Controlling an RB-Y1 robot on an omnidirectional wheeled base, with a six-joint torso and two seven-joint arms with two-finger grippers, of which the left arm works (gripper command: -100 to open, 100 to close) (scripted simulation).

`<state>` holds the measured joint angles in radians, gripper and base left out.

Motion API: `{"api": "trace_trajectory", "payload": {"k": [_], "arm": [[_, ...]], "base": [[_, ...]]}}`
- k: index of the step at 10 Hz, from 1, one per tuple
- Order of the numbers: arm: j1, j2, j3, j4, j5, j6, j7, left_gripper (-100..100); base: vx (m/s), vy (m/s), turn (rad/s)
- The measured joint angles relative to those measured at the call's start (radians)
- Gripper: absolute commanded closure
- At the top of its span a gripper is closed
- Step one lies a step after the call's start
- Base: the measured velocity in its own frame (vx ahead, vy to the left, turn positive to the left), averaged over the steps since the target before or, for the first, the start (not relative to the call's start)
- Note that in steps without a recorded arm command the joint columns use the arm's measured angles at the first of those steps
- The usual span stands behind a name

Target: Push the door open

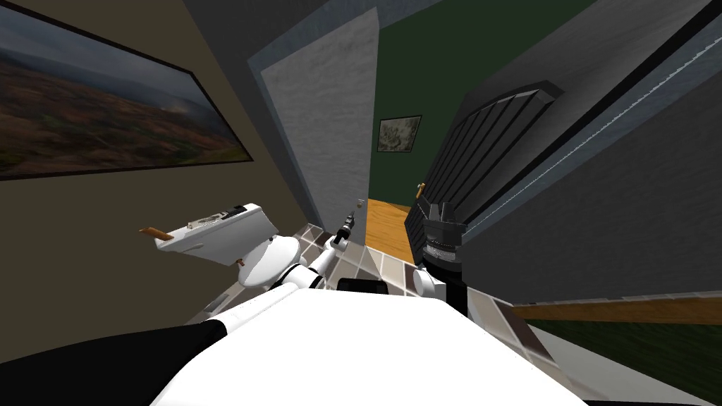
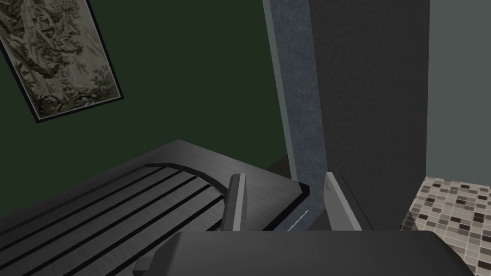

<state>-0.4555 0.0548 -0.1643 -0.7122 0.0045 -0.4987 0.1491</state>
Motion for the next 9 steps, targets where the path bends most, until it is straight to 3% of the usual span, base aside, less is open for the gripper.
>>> {"api": "trace_trajectory", "payload": {"k": [4, 9], "arm": [[-0.060, -0.016, -0.009, 0.096, 0.007, 0.005, -0.004, -100], [-0.064, -0.001, -0.001, 0.106, 0.010, 0.002, -0.007, -100]], "base": [[0.059, 0.076, -0.040], [0.172, -0.047, -0.024]]}}
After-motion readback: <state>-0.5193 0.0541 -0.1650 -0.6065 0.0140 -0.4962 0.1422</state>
